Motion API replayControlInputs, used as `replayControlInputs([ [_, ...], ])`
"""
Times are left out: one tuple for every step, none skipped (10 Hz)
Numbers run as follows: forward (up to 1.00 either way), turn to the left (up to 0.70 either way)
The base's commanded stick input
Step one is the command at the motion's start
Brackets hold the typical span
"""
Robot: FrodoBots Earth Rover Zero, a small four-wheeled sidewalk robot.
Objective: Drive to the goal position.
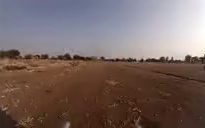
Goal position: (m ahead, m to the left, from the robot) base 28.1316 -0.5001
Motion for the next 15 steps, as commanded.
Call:
replayControlInputs([
  [0.5, 0.0],
  [0.5, 0.0],
  [0.5, 0.0],
  [0.5, 0.0],
  [0.5, 0.0],
  [0.5, 0.0],
  [0.5, 0.0],
  [0.5, 0.0],
  [0.5, 0.0],
  [0.5, 0.0],
  [0.5, 0.0],
  [0.5, 0.0],
  [0.5, 0.0],
  [0.5, 0.0],
  [0.5, 0.0],
])
